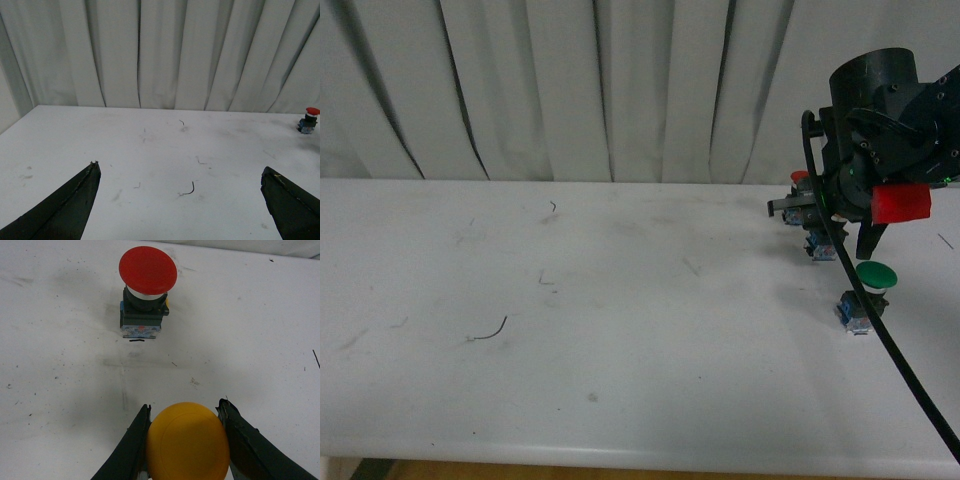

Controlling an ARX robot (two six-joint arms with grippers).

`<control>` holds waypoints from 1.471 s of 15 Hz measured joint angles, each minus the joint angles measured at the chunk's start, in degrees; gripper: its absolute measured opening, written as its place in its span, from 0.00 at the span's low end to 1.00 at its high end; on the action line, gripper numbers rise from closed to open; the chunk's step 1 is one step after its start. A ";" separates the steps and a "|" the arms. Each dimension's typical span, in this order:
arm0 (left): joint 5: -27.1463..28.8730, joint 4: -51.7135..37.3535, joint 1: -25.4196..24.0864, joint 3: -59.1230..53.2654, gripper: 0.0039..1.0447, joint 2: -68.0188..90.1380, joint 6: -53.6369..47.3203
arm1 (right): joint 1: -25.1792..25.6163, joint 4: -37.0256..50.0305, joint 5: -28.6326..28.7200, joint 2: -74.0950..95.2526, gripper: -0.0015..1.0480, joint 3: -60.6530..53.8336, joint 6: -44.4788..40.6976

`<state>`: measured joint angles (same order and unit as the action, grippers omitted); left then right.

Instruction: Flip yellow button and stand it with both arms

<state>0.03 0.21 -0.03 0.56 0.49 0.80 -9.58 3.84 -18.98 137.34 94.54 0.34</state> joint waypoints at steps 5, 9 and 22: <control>0.00 0.00 0.00 0.00 0.94 0.00 0.00 | 0.24 0.85 -0.72 0.52 0.34 0.00 -0.50; 0.00 0.00 0.00 0.00 0.94 0.00 0.00 | 0.26 0.76 -0.74 1.16 0.34 0.00 -0.66; 0.00 0.00 0.00 0.00 0.94 0.00 -0.02 | 0.68 1.97 2.73 -0.17 0.94 -1.57 0.57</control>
<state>0.03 0.21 -0.03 0.56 0.49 0.78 -8.91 5.80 -16.25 137.16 92.97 0.91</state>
